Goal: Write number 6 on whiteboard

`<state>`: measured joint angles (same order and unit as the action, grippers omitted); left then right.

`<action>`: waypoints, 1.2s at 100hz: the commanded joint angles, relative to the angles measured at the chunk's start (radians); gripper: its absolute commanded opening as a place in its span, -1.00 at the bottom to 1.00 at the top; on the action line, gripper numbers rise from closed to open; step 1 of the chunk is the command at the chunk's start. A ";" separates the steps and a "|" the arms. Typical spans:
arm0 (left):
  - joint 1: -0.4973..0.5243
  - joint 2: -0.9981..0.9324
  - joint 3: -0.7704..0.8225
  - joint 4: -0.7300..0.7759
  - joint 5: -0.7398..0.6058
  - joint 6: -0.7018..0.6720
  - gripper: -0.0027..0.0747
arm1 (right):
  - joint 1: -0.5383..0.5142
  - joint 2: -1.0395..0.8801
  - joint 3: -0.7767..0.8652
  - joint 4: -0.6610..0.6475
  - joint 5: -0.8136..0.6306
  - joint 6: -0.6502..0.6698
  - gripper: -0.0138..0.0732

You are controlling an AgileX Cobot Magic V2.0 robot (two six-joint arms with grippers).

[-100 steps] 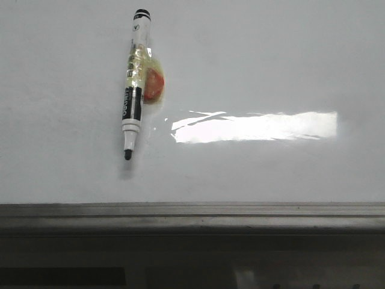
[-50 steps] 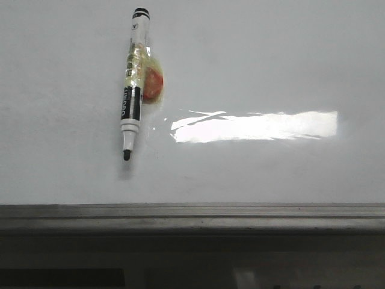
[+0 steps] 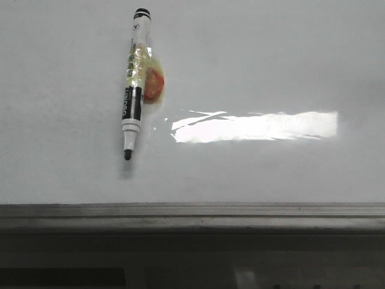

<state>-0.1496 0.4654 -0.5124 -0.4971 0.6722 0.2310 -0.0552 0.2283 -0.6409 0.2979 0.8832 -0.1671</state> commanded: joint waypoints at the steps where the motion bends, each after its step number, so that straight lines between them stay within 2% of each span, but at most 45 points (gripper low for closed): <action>1: -0.039 0.063 -0.054 -0.064 -0.008 0.076 0.23 | 0.010 0.023 -0.044 0.020 -0.040 -0.014 0.03; 11: -0.124 0.112 -0.054 -0.155 -0.027 0.132 0.17 | 0.012 0.023 -0.044 0.029 -0.027 -0.014 0.26; 30: -0.268 0.231 -0.057 -0.244 -0.109 0.133 0.16 | 0.012 0.023 -0.044 0.044 -0.027 -0.014 0.25; 67: -0.516 0.491 -0.179 -0.283 -0.265 0.131 0.16 | 0.012 0.023 -0.044 0.044 -0.027 -0.014 0.25; 80: -0.550 0.572 -0.202 -0.321 -0.292 0.131 0.15 | 0.012 0.023 -0.044 0.044 -0.023 -0.014 0.25; 112: -0.551 0.692 -0.206 -0.361 -0.414 0.131 0.15 | 0.012 0.023 -0.044 0.044 0.008 -0.014 0.25; 120: -0.551 0.717 -0.206 -0.359 -0.418 0.131 0.08 | 0.012 0.023 -0.044 0.044 0.008 -0.014 0.25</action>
<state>-0.6936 1.1753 -0.6854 -0.8309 0.3101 0.3626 -0.0453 0.2286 -0.6511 0.3251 0.9535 -0.1714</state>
